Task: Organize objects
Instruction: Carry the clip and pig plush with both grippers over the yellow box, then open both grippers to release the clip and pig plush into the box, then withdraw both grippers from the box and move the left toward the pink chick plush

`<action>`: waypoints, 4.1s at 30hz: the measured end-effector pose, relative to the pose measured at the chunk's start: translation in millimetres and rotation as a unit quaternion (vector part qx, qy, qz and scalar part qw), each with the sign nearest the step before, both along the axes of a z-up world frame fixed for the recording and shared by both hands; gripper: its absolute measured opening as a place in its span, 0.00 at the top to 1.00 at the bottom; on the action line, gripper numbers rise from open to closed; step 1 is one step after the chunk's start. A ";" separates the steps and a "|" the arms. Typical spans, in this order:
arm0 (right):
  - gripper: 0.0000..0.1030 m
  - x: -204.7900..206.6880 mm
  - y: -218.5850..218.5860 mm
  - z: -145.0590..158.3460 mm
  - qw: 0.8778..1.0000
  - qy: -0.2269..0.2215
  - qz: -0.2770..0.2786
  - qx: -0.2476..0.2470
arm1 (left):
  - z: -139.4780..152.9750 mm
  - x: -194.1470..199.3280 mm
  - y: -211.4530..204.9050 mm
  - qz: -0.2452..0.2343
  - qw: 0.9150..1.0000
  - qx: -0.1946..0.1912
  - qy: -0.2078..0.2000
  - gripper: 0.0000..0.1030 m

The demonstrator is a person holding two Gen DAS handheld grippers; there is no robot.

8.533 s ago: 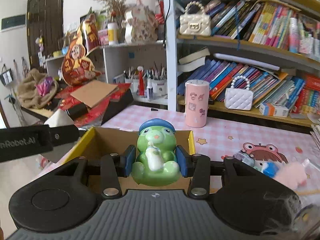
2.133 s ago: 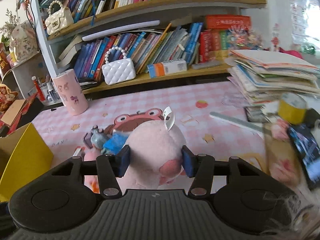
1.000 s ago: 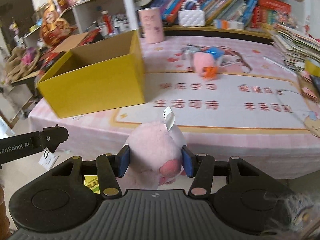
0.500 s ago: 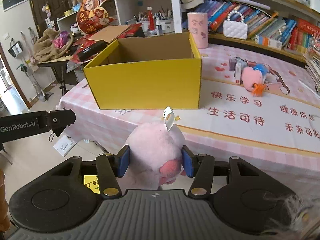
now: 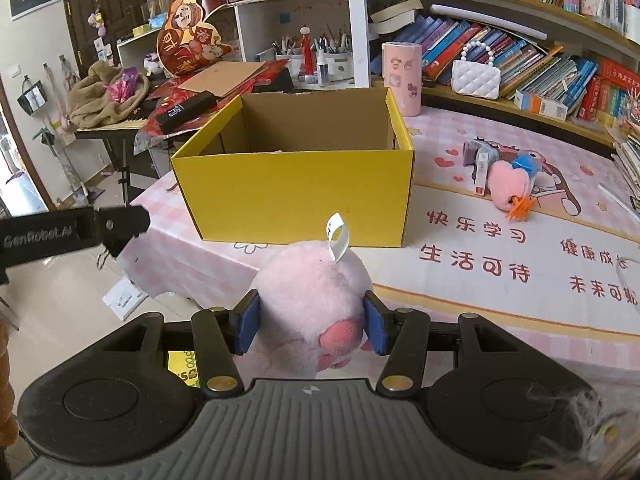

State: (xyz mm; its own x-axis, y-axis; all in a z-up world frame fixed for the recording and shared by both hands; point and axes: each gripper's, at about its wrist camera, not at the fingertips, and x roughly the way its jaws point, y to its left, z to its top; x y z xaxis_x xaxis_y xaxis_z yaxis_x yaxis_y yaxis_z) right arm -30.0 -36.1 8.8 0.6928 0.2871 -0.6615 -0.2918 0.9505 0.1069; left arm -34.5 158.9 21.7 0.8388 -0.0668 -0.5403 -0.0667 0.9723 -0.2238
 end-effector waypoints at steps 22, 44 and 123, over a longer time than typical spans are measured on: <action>0.51 123.7 -4.0 87.6 0.986 -0.157 -0.014 0.057 | 21.8 108.9 -7.0 0.017 0.998 0.039 -0.036 0.57; 0.54 278.4 59.8 8.8 0.993 -0.058 0.098 -0.037 | -26.9 188.8 -39.5 0.027 0.992 0.112 0.051 0.56; 0.36 -24.0 -111.5 -27.0 0.978 -0.012 -0.198 -0.057 | -22.6 23.1 -128.7 -0.167 0.983 0.063 0.037 0.17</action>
State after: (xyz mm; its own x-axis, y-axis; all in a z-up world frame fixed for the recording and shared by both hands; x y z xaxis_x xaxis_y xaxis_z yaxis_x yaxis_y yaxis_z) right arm -54.1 -147.6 -18.2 0.7500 -0.0819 -0.6563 0.1008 0.9949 -0.0090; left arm -11.4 30.2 -0.9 0.7397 -0.2606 -0.6204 0.2495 0.9625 -0.1068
